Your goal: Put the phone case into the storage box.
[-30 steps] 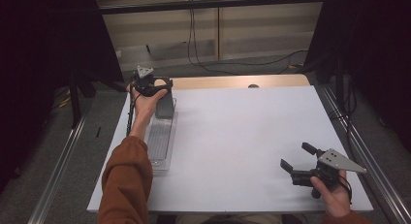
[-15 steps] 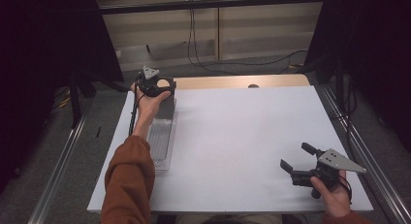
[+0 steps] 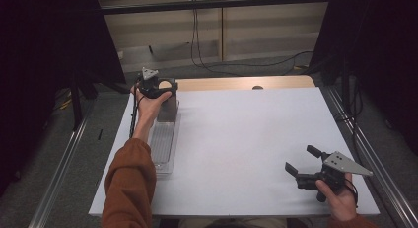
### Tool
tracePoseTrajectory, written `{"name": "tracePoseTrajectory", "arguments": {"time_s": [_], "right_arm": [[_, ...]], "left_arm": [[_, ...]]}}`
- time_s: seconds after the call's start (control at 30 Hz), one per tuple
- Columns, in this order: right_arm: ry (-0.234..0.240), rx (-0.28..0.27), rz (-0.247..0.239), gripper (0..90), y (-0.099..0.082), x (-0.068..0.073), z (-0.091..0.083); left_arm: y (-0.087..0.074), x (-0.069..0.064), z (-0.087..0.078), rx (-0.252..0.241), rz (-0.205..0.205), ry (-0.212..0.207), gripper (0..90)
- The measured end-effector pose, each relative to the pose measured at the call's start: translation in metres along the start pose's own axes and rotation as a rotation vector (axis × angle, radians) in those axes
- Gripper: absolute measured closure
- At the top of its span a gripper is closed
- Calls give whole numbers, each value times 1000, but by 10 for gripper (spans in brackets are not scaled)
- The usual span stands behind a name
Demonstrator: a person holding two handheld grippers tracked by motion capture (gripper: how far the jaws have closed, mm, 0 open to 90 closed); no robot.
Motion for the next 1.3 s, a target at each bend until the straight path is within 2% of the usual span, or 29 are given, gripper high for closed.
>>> {"name": "tracePoseTrajectory", "arguments": {"time_s": [0.13,0.17,0.37,0.57,0.63,0.73,0.83,0.87,0.97,1.17,1.3], "right_arm": [[1,-1,-1,0,0,0,0],[0,-3,-1,0,0,0,0],[1,-1,0,0,0,0,0],[6,1,-1,0,0,1,0],[4,4,1,0,-1,1,0],[2,2,1,0,-1,0,0],[4,4,0,0,-1,1,0],[4,4,0,0,-1,1,0],[5,4,0,0,-1,1,0],[-1,-2,7,0,-1,1,1],[4,-1,6,0,-1,1,1]], "left_arm": [[0,2,-1,6,-8,-4,41],[-1,3,-2,15,-4,7,41],[0,4,-1,3,-10,3,39],[-4,4,1,22,-14,21,42],[-5,1,2,21,-9,8,53],[0,-1,3,-7,-6,-11,57],[1,-1,2,-14,-17,-13,61],[2,-3,3,-30,-24,-43,65],[-1,0,2,-3,-5,-24,68],[-3,8,-1,11,-25,3,51],[-1,9,-3,10,-21,-7,45]]}}
Point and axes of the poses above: each handheld gripper's, and its own axes: z roughly forward along the jaws, y roughly out of its top, x roughly to its left, the point moved 9 cm from there along z, roughly forward along the jaws, and after that the axes turned 13 degrees about -x, right-handed, at the moved point
